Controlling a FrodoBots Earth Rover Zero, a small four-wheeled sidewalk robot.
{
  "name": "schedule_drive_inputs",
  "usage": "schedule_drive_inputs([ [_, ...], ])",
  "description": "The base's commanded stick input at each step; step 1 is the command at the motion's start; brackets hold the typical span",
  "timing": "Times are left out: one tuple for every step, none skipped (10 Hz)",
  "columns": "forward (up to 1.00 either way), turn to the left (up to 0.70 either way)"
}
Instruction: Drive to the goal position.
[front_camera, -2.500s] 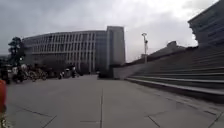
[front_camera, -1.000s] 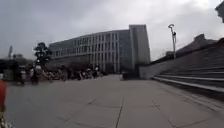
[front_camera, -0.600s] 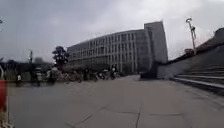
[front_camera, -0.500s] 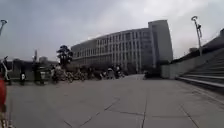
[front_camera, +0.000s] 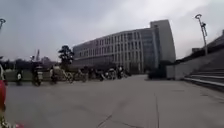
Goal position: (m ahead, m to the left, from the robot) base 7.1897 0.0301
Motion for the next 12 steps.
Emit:
schedule_drive_inputs([
  [0.7,0.0],
  [0.7,0.0],
  [0.7,0.0],
  [0.7,0.0],
  [0.7,0.0],
  [0.7,0.0],
  [0.7,0.0],
  [0.7,0.0],
  [0.7,0.0],
  [0.7,0.0],
  [0.7,0.0],
  [0.7,0.0],
])
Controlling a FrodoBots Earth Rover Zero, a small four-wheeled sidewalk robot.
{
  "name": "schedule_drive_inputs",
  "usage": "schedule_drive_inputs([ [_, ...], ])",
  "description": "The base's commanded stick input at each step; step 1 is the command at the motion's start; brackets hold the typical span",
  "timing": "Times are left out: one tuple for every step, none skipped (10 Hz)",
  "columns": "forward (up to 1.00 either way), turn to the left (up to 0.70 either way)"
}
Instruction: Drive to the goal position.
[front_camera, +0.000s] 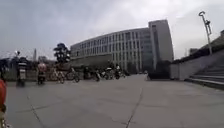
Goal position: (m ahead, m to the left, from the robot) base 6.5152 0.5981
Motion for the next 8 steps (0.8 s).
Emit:
schedule_drive_inputs([
  [0.7,0.0],
  [0.7,0.0],
  [0.7,0.0],
  [0.7,0.0],
  [0.7,0.0],
  [0.7,0.0],
  [0.7,0.0],
  [0.7,0.0],
])
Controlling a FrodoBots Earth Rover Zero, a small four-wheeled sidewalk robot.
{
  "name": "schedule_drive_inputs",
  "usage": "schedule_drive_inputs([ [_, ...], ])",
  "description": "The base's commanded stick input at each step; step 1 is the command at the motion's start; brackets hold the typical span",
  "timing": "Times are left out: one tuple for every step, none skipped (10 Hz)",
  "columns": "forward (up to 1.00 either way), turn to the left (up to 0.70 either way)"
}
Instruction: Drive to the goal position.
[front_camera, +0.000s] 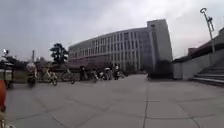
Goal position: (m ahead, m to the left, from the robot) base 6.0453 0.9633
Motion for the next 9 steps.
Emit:
schedule_drive_inputs([
  [0.7,0.0],
  [0.7,0.0],
  [0.7,0.0],
  [0.7,0.0],
  [0.7,0.0],
  [0.7,0.0],
  [0.7,0.0],
  [0.7,0.0],
  [0.7,0.0],
])
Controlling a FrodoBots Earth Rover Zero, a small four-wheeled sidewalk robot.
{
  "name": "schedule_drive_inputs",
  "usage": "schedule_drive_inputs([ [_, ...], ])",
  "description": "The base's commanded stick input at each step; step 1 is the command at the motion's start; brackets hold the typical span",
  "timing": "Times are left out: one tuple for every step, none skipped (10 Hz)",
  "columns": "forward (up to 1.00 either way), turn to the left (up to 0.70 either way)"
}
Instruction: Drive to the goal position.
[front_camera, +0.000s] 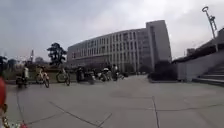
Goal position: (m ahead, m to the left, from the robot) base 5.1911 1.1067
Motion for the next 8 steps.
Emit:
schedule_drive_inputs([
  [0.7,0.0],
  [0.7,0.0],
  [0.7,0.0],
  [0.7,0.0],
  [0.7,0.0],
  [0.7,0.0],
  [0.7,0.0],
  [0.7,0.0],
])
